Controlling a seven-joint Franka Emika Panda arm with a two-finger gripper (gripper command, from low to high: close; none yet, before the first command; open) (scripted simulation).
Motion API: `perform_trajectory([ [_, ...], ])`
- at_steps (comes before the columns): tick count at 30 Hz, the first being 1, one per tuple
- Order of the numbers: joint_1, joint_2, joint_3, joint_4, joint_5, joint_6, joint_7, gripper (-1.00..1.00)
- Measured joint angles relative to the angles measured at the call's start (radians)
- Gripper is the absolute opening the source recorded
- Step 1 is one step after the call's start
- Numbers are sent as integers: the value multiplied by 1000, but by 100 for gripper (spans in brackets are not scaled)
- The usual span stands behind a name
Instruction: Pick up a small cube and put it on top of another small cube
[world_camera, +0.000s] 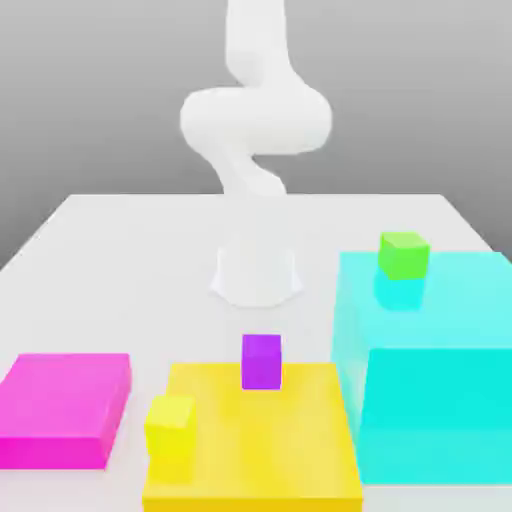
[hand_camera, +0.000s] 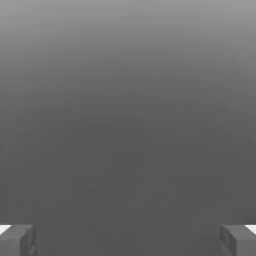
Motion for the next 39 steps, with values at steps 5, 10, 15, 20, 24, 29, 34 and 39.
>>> perform_trajectory([
  [5, -14, 186, -65, 40, 13, 32, -42, 0],
  [10, -27, 366, -132, 79, 39, 63, -92, 0],
  [15, -50, 548, -194, 118, 85, 92, -155, 0],
  [20, -112, 732, -230, 157, 143, 120, -227, 0],
  [24, -156, 880, -241, 189, 185, 142, -281, 0],
  [29, -223, 1062, -251, 229, 224, 170, -340, 0],
  [34, -295, 1242, -250, 268, 250, 209, -387, 0],
  [39, -333, 1375, -210, 302, 291, 297, -417, -100],
])
